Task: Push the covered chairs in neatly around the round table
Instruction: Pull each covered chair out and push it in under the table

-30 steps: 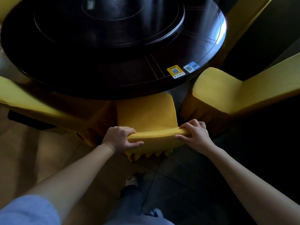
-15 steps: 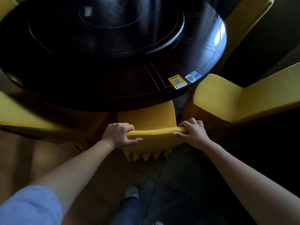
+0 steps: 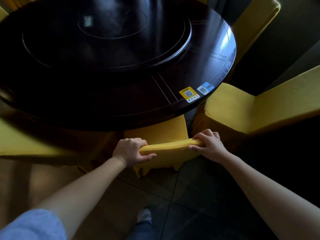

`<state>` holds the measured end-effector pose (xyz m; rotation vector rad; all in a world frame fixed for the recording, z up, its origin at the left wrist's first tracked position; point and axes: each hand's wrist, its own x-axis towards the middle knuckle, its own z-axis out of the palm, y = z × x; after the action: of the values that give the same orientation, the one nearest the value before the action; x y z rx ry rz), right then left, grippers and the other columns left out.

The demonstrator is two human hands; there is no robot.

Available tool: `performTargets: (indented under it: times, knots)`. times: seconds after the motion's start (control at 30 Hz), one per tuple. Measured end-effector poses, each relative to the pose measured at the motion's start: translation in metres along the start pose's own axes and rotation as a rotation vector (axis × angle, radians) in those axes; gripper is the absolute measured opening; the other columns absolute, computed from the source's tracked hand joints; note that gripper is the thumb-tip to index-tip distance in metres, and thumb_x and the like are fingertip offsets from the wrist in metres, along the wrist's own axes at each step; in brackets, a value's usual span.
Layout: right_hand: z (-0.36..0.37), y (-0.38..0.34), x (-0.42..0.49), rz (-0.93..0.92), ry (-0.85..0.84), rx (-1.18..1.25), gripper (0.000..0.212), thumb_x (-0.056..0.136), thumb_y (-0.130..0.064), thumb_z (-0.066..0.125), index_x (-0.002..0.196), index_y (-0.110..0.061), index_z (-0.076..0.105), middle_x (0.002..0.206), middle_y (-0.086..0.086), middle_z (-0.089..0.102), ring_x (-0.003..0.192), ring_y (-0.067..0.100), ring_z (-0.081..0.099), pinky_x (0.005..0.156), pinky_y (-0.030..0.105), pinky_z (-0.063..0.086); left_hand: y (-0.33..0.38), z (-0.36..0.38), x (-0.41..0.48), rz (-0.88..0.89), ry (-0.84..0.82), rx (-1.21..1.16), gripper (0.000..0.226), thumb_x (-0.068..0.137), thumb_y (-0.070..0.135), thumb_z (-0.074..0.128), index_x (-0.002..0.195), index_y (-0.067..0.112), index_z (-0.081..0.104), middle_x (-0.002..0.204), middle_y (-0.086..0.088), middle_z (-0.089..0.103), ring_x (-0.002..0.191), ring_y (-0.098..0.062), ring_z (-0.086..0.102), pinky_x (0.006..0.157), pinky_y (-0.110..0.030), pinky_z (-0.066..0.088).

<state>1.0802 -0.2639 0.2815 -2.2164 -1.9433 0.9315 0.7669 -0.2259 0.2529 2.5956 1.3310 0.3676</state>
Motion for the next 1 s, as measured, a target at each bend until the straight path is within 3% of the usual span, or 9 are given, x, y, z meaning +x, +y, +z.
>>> performTargets:
  times: [0.23,0.43,0.57,0.7,0.77,0.83,0.9,1.0]
  knots:
    - [0.006,-0.006,-0.006,0.090,0.063,0.042,0.063,0.070,-0.072,0.057,0.121,-0.035,0.051,0.127,-0.001,0.037,0.128,0.025,0.023,0.103,0.047,0.036,-0.001,-0.001,0.003,0.014,-0.066,0.000,0.085,0.073,0.086,0.014,0.089,0.021,0.066,0.080,0.005,0.064,0.064,-0.007,0.058,0.053,-0.018,0.047]
    - [0.023,-0.019,-0.025,0.127,0.264,0.100,0.062,0.076,-0.065,0.058,0.128,-0.031,0.048,0.139,0.000,0.035,0.136,0.022,0.019,0.108,0.048,0.032,-0.001,-0.002,0.006,0.015,-0.127,-0.015,0.078,0.073,0.085,0.020,0.089,0.024,0.065,0.079,0.008,0.062,0.063,-0.004,0.057,0.054,-0.019,0.050]
    - [0.042,-0.028,-0.041,0.135,0.410,0.109,0.061,0.084,-0.055,0.056,0.137,-0.029,0.040,0.151,-0.002,0.026,0.145,0.020,0.003,0.114,0.049,0.020,0.007,-0.002,0.003,-0.016,-0.150,0.002,0.065,0.077,0.079,0.026,0.094,0.026,0.060,0.081,0.010,0.058,0.063,-0.004,0.056,0.053,-0.015,0.047]
    - [0.048,-0.020,-0.049,0.094,0.393,0.047,0.064,0.089,-0.048,0.052,0.146,-0.035,0.024,0.159,-0.005,0.010,0.146,0.018,-0.008,0.117,0.052,0.012,0.029,-0.002,0.011,-0.020,-0.202,-0.017,0.065,0.083,0.070,0.015,0.106,0.026,0.057,0.088,0.012,0.058,0.072,-0.004,0.056,0.058,-0.018,0.048]
    - [0.045,-0.011,-0.051,0.064,0.364,0.024,0.064,0.091,-0.050,0.047,0.147,-0.037,0.018,0.159,-0.007,0.004,0.145,0.016,-0.010,0.116,0.051,0.006,0.051,-0.002,0.021,0.009,-0.240,-0.021,0.067,0.086,0.068,0.015,0.121,0.025,0.052,0.101,0.008,0.061,0.085,-0.006,0.059,0.067,-0.021,0.051]
    - [0.044,-0.002,-0.053,0.044,0.357,0.006,0.065,0.092,-0.052,0.042,0.148,-0.038,0.012,0.159,-0.009,0.001,0.145,0.014,-0.011,0.116,0.049,0.002,0.079,0.002,0.031,0.019,-0.287,-0.019,0.068,0.088,0.066,0.019,0.137,0.023,0.040,0.128,0.002,0.056,0.110,-0.013,0.056,0.086,-0.030,0.052]
    - [0.043,0.011,-0.056,0.050,0.372,0.019,0.068,0.092,-0.055,0.040,0.148,-0.037,0.006,0.159,-0.010,-0.002,0.144,0.011,-0.012,0.116,0.047,0.001,0.109,0.008,0.042,0.040,-0.334,-0.048,0.072,0.088,0.065,0.021,0.145,0.022,0.025,0.147,0.000,0.040,0.131,-0.017,0.041,0.104,-0.036,0.039]
    - [0.038,0.049,-0.064,0.131,0.391,0.016,0.071,0.092,-0.057,0.037,0.148,-0.035,0.000,0.158,-0.010,-0.007,0.142,0.010,-0.015,0.115,0.045,0.001,0.150,0.018,0.064,0.129,-0.362,-0.092,0.076,0.087,0.066,0.021,0.149,0.023,0.009,0.158,0.001,0.014,0.144,-0.015,0.013,0.115,-0.039,0.015]
